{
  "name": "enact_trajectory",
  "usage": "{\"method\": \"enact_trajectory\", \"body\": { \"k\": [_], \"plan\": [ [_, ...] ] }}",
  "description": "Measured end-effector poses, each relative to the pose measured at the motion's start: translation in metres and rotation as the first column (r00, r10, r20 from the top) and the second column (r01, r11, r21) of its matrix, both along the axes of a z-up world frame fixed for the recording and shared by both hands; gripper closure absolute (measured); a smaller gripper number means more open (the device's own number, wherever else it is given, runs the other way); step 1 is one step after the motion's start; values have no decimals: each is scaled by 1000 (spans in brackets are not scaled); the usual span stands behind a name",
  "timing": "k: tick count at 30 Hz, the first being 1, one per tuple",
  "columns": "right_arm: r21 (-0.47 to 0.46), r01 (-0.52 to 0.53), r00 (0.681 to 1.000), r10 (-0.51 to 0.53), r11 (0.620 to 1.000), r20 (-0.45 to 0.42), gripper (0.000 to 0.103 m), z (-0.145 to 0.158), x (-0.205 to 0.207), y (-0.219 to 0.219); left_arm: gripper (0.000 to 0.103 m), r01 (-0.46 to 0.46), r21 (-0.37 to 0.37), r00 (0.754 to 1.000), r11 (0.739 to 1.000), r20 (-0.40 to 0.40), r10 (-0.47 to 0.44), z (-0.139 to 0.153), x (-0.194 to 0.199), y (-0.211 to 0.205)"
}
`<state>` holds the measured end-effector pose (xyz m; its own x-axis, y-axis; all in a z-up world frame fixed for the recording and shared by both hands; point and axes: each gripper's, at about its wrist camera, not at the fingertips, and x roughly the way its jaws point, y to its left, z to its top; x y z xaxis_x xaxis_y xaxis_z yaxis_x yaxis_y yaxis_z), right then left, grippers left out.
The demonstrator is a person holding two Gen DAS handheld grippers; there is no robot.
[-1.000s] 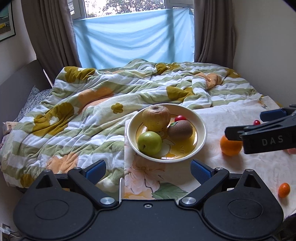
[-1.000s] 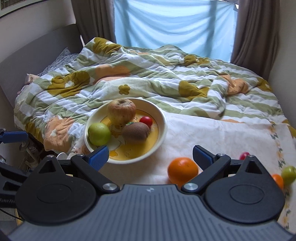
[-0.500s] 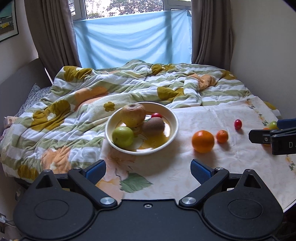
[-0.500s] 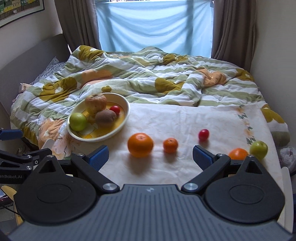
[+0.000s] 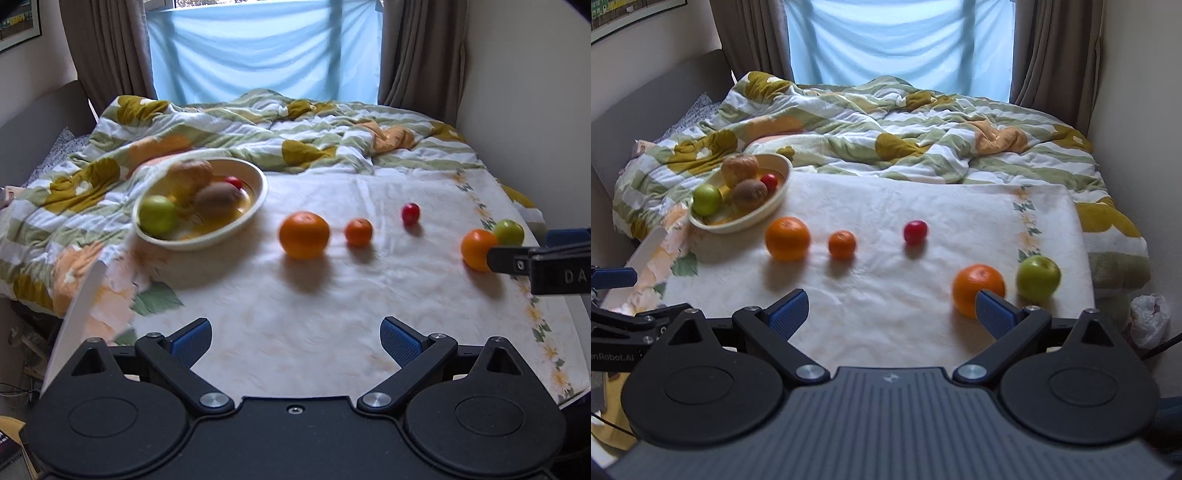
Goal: Organize fruits
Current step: 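Withdraw both tools from the dish, moving the left tool toward a tangerine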
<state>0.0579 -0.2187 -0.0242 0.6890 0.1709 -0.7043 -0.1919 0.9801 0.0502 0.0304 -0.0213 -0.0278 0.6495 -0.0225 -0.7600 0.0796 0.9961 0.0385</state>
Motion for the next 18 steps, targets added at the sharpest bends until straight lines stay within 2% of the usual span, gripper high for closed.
{"method": "enact_trajectory", "body": {
  "k": [7, 13, 15, 18],
  "plan": [
    [-24, -8, 999, 7, 1000, -33, 0, -31, 11, -41, 3, 20, -23, 998, 1000, -53, -21, -31, -11, -40],
    [-38, -14, 999, 12, 999, -53, 0, -52, 26, -59, 4, 58, -24, 994, 998, -96, -60, -51, -13, -66],
    [-37, -20, 998, 18, 999, -60, 0, -58, 32, -63, 6, 70, -16, 993, 997, -98, -71, -56, -13, -73],
    [-36, -26, 997, 23, 999, -72, 0, -66, 40, -65, 18, 89, -15, 991, 996, -101, -90, -63, -11, -82]
  ]
}}
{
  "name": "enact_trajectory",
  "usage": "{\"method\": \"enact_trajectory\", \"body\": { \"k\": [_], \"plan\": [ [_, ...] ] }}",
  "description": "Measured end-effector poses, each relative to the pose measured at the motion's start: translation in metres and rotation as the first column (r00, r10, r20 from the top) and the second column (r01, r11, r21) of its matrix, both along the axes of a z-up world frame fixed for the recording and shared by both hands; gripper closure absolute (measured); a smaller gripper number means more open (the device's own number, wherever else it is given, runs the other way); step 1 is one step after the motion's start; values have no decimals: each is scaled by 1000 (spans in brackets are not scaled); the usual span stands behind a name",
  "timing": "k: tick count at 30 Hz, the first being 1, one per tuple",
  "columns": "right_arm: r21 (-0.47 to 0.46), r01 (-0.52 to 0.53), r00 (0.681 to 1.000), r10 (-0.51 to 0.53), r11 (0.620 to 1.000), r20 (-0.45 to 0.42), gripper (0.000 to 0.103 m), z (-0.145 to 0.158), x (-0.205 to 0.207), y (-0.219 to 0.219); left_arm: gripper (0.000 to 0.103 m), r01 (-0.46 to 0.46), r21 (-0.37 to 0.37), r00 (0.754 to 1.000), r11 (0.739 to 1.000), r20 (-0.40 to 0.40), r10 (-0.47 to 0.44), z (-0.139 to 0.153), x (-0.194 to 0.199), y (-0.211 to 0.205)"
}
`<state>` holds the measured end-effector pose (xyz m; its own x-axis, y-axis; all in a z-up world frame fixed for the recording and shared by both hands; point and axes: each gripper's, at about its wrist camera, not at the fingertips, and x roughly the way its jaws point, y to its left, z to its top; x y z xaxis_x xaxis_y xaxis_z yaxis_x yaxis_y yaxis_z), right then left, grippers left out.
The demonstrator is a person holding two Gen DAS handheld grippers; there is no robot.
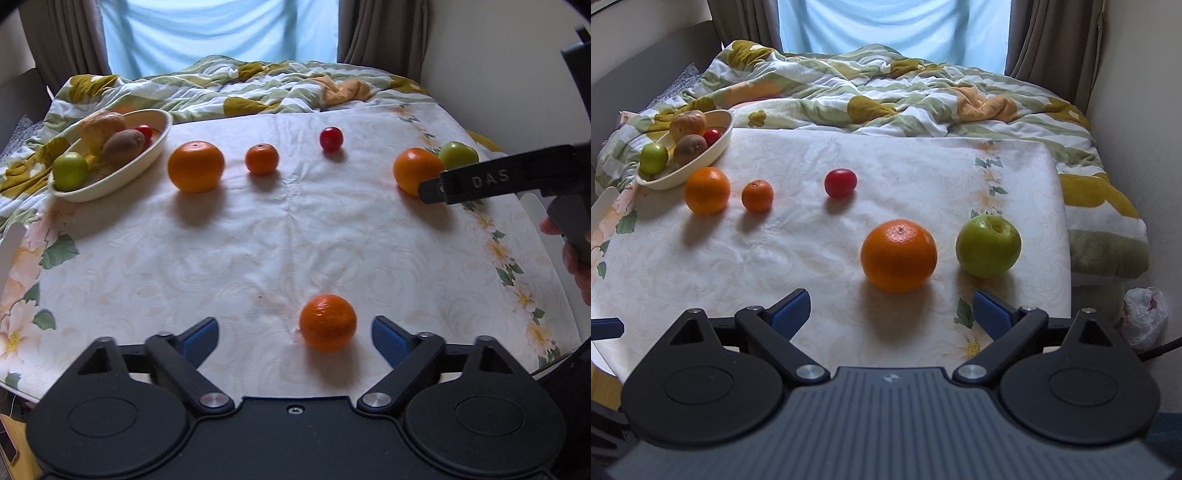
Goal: Organize fruits
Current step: 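Withdraw both tools from the dish, moving the left tool toward a tangerine, then grasp a tangerine with the left tool while the right tool grasps a large orange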
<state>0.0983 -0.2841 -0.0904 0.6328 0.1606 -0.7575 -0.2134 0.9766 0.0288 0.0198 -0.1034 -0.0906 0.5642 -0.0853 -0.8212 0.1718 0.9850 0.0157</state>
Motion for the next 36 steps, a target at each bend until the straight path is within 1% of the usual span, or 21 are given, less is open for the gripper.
{"method": "enact_trajectory", "body": {
  "k": [2, 6, 7, 8, 11, 16, 22, 24, 26, 36],
  "plan": [
    [1, -3, 1000, 3, 1000, -3, 0, -5, 4, -1, 32, 7, 3, 1000, 1000, -5, -7, -4, 3, -4],
    [13, -6, 1000, 6, 1000, -13, 0, -11, 14, -3, 49, 25, -8, 1000, 1000, -9, -25, -7, 6, -10],
    [15, -9, 1000, 9, 1000, -15, 0, -13, 16, -3, 59, 32, -11, 999, 999, -9, -33, -7, 6, -12],
    [16, -13, 1000, 13, 1000, -17, 0, -14, 18, -3, 61, 39, -7, 999, 999, -6, -39, -7, 6, -16],
    [15, -27, 999, 28, 1000, -23, 0, -18, 23, -1, 62, 55, 35, 998, 998, 11, -55, -7, 5, -23],
    [20, -34, 999, 35, 999, -30, 6, -25, 34, 1, 62, 41, 17, 999, 999, 5, -41, -7, 8, -20],
    [17, -35, 999, 36, 999, -31, 18, -32, 46, 4, 62, 38, 27, 999, 999, 12, -39, -7, 7, -23],
    [16, -36, 999, 36, 999, -32, 25, -34, 49, 5, 62, 36, 26, 999, 999, 12, -36, -7, 7, -23],
    [11, -29, 999, 30, 1000, -31, 29, -35, 51, 4, 62, 33, 24, 999, 999, 10, -33, -7, 7, -22],
    [20, -33, 999, 33, 999, -22, 31, -34, 50, 3, 63, 18, 19, 1000, 1000, 23, -18, -2, 6, -21]
  ]
}}
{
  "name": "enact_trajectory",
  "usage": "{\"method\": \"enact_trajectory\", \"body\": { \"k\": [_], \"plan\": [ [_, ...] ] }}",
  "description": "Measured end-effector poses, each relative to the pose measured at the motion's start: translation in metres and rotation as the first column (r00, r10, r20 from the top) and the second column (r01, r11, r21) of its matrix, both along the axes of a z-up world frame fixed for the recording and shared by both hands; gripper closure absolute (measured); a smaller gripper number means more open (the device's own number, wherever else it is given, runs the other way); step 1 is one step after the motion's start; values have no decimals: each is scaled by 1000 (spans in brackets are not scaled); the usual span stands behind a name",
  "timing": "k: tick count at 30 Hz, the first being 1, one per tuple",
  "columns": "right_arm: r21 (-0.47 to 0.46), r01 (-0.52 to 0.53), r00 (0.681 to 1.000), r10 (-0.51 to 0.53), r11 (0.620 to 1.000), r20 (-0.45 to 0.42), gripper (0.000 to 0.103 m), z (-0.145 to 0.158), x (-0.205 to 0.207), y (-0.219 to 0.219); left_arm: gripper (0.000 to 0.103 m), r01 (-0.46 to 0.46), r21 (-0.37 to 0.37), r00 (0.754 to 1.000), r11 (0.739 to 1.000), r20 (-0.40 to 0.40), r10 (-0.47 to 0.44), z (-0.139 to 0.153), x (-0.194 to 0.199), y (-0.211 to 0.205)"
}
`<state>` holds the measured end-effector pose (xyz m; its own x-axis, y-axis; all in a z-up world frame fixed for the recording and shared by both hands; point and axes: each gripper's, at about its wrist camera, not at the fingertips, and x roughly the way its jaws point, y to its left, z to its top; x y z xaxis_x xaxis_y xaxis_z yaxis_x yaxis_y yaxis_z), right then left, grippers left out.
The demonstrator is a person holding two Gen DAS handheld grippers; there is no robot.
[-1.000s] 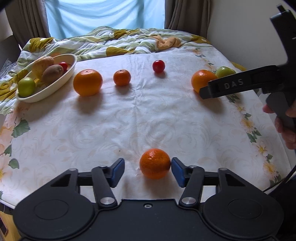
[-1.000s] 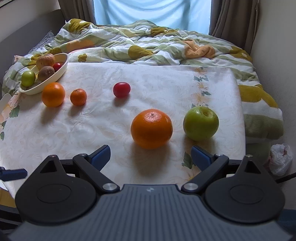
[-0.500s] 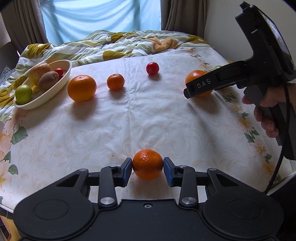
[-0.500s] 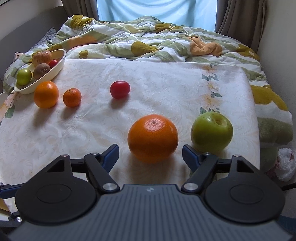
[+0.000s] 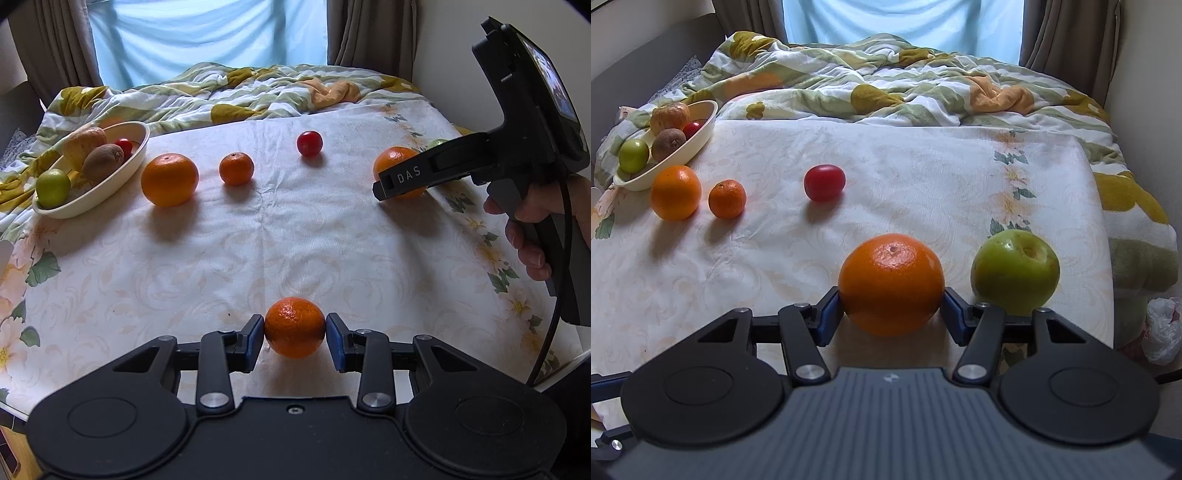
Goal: Organize fruits
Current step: 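Carry the tangerine into the dish and open the left tool while the right tool carries the orange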
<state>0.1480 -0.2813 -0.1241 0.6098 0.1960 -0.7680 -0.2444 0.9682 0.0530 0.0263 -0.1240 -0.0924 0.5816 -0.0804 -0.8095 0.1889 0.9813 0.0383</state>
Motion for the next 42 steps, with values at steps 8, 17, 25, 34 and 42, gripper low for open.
{"method": "enact_trajectory", "body": {
  "k": [8, 17, 25, 34, 42],
  "plan": [
    [7, -2, 1000, 2, 1000, 11, 31, 9, -8, -1, 63, -12, -5, 1000, 1000, 28, 12, 13, -1, 3],
    [2, -11, 999, 11, 1000, 47, 31, 42, -19, 6, 63, -49, -20, 996, 999, 80, 50, 39, -1, 20],
    [4, -26, 996, 26, 1000, 81, 31, 75, -21, 32, 63, -90, -23, 987, 996, 133, 92, 63, 12, 66],
    [12, -23, 995, 22, 1000, 101, 31, 103, -9, 91, 63, -83, -27, 983, 996, 161, 87, 88, 45, 129],
    [32, -13, 995, 10, 999, 102, 31, 114, 13, 152, 63, -49, -13, 984, 999, 169, 51, 92, 88, 178]
  ]
}}
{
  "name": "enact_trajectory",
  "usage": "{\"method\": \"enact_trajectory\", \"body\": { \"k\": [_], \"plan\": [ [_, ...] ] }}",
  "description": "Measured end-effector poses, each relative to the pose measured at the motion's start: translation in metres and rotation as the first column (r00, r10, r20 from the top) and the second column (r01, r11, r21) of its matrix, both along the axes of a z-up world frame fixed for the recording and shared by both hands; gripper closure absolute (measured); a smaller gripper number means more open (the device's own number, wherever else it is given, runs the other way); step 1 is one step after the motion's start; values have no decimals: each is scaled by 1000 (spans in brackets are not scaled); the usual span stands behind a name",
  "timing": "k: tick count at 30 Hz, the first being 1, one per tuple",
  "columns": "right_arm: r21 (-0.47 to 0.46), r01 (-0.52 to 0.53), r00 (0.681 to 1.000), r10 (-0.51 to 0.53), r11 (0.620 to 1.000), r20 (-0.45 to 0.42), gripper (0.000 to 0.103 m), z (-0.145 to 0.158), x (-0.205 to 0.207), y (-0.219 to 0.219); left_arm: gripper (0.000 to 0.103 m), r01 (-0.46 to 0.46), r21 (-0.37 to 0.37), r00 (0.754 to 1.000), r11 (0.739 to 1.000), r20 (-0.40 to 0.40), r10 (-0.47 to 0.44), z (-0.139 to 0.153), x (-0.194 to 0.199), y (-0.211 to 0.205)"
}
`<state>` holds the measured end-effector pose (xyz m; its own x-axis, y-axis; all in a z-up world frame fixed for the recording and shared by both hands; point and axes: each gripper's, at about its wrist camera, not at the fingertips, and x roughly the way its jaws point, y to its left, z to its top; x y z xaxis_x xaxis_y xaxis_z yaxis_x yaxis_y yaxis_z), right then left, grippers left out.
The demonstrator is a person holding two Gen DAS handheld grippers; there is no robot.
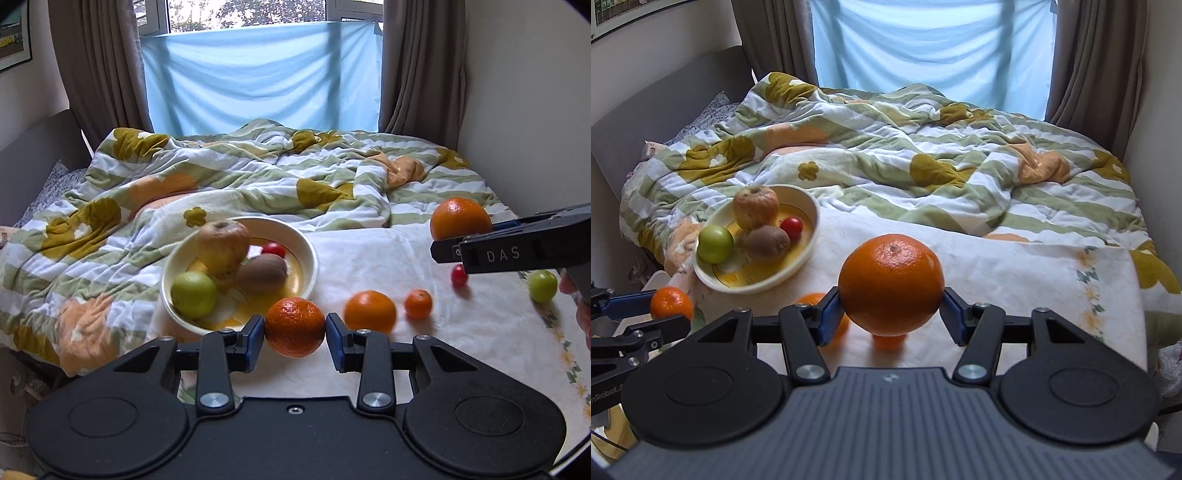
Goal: Organize fruits
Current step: 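Carry the tangerine into the dish and open the left tool while the right tool carries the orange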
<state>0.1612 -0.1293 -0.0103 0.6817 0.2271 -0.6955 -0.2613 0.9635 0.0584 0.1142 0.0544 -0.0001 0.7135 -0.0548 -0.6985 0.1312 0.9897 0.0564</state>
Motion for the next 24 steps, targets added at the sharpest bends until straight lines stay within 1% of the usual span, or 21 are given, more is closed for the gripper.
{"method": "enact_trajectory", "body": {
  "k": [10, 17, 24],
  "plan": [
    [0, 19, 1000, -19, 1000, -25, 31, -5, 34, 65, 63, 33, 3, 999, 999, -4, -33, -7, 60, 55],
    [-6, 41, 998, -42, 999, -50, 31, -16, 59, 98, 63, 45, -2, 999, 999, -27, -45, -18, 98, 86],
    [-10, 62, 995, -63, 998, -79, 31, -28, 81, 121, 63, 34, -3, 998, 999, -53, -34, -33, 128, 111]
  ]
}}
